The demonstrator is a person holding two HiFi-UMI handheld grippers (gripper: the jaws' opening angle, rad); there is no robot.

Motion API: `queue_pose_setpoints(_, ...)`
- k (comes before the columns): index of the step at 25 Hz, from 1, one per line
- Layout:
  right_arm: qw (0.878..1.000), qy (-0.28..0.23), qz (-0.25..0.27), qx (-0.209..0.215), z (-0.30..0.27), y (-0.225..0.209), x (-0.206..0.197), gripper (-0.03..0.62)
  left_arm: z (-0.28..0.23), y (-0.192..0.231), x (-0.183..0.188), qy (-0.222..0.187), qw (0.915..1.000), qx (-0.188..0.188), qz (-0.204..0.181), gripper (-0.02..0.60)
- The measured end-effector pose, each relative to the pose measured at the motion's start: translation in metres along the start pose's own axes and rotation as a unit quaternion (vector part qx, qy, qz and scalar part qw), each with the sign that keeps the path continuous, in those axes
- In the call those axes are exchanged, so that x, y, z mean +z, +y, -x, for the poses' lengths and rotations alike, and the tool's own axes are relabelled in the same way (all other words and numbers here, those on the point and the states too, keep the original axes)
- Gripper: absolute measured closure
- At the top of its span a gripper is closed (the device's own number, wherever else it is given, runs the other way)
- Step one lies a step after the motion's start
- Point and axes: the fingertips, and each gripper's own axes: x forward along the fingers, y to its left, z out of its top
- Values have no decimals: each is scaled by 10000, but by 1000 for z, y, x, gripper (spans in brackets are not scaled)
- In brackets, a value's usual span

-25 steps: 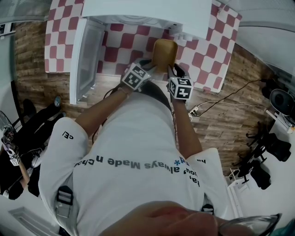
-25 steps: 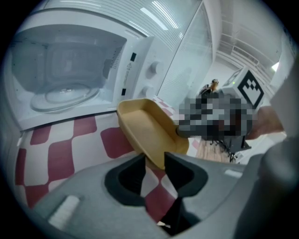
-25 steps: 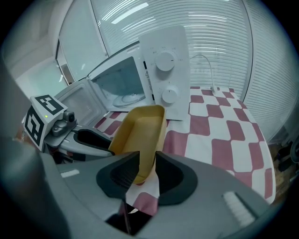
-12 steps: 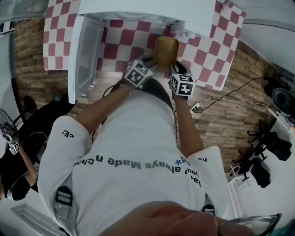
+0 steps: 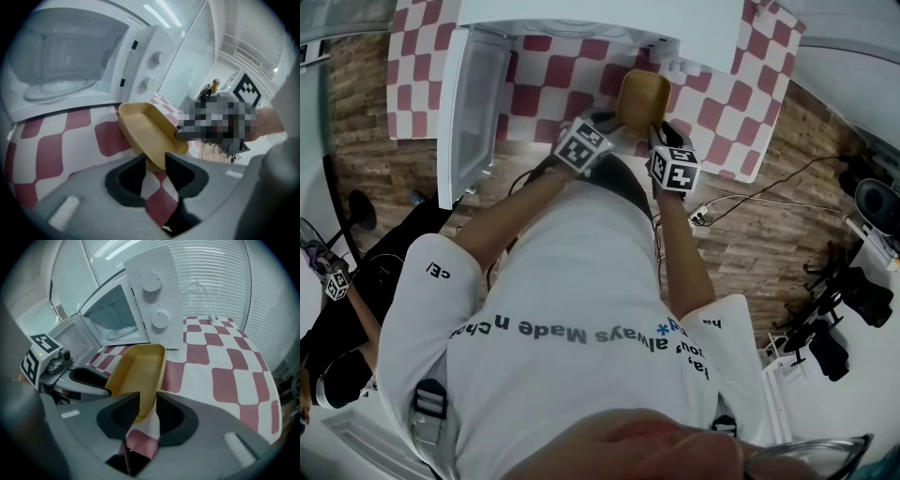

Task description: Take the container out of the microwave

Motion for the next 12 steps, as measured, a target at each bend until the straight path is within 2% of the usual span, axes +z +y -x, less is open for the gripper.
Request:
queue_pose_setpoints(7,10000,12,-37,21,-4,1,-4,470,2,0,4,-60,10000,58,-51,442)
queue_pose_setpoints(12,9995,-199,162,-162,8,-2,8,459,13,3,11,-331,9992,228,-61,418)
